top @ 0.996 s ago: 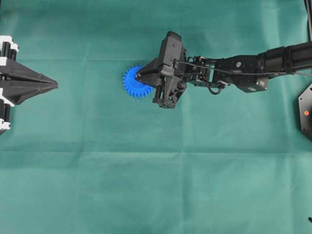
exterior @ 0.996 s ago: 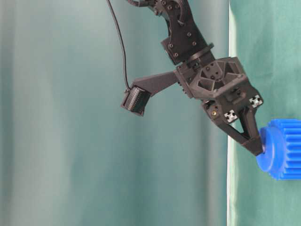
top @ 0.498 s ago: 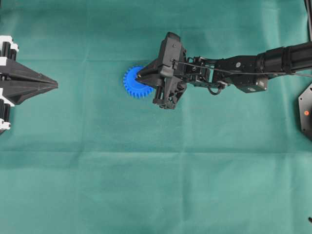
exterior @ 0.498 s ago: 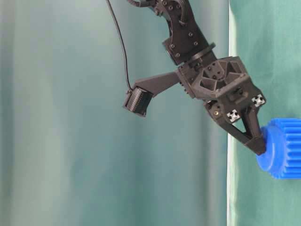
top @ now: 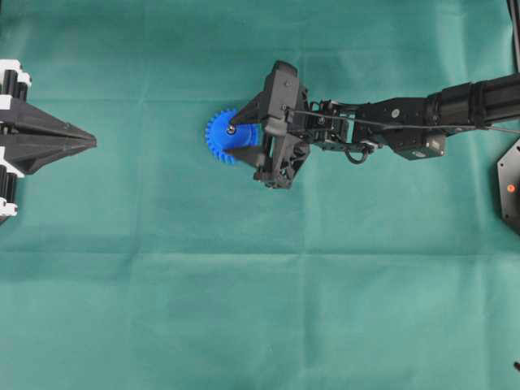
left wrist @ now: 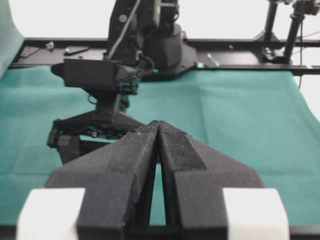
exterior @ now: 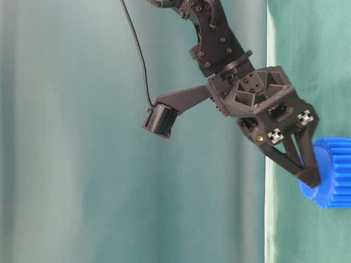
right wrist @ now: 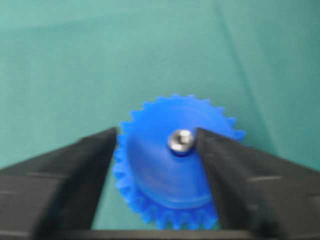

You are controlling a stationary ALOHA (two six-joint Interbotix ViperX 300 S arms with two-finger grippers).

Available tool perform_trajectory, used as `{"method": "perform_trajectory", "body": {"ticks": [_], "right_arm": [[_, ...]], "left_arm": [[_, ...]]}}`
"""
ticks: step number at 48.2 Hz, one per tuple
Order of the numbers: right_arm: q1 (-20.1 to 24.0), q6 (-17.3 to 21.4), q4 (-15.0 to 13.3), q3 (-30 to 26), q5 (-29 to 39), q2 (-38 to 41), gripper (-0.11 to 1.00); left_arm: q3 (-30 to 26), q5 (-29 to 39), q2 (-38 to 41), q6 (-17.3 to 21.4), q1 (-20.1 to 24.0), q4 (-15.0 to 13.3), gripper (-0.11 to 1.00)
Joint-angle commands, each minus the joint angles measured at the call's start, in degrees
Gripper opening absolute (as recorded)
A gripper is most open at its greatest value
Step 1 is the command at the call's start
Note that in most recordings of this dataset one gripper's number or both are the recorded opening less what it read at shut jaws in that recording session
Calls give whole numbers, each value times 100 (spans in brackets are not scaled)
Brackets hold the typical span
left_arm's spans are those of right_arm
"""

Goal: Insert the shaft placed at a random location into the center hole of the medium gear at another random location.
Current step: 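Open the right gripper and lift it away from the gear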

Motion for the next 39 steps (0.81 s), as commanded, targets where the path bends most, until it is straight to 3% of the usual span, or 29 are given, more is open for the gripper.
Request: {"method": "perform_trajectory", "body": {"ticks": [1, 10, 39], "right_arm": [[-26, -9, 9, -97, 26, -158, 84], [-26, -53, -9, -62, 105, -483, 72], [-26, -44, -70, 316, 721, -1626, 72]], "left_arm": [[-132, -35, 44, -9, 9, 9, 0], [-132, -35, 44, -9, 9, 18, 0], [-132, -26, 44, -9, 9, 18, 0]]}}
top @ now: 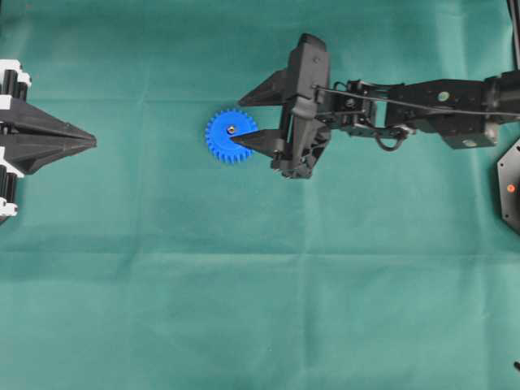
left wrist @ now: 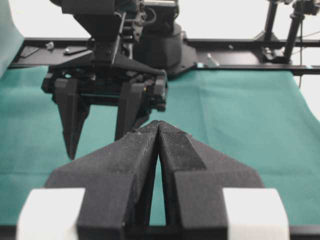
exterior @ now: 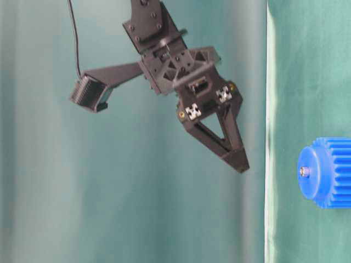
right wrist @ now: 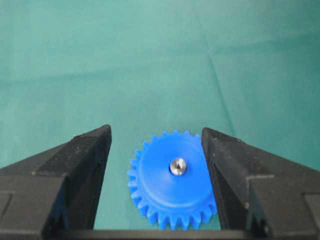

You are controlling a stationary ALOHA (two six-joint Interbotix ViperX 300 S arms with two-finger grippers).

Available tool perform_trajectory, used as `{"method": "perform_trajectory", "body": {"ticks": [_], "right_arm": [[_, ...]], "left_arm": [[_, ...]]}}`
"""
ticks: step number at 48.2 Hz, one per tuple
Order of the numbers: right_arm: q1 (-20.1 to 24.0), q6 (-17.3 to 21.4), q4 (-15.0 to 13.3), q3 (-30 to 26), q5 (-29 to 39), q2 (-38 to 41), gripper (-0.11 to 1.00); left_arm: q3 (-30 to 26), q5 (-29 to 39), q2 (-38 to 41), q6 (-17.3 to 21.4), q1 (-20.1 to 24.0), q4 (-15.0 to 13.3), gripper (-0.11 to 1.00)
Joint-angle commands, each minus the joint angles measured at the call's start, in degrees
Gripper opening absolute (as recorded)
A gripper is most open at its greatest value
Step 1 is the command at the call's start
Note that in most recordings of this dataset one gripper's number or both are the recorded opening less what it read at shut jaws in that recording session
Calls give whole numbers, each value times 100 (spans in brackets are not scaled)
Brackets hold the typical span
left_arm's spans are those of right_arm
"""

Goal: Insert the shaft placed at a random location into the center hole of the medium gear at another random location.
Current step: 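Open the right gripper and lift it away from the gear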

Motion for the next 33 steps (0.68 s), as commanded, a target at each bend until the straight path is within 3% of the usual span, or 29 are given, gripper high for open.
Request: {"method": "perform_trajectory", "body": {"ticks": [1, 33], "right_arm": [[9, -35, 0, 35, 9, -272, 72], [9, 0, 35, 1204, 220, -1248, 72]], "left_arm": [[-132, -35, 35, -9, 9, 9, 0], [-132, -35, 35, -9, 9, 9, 0]]}}
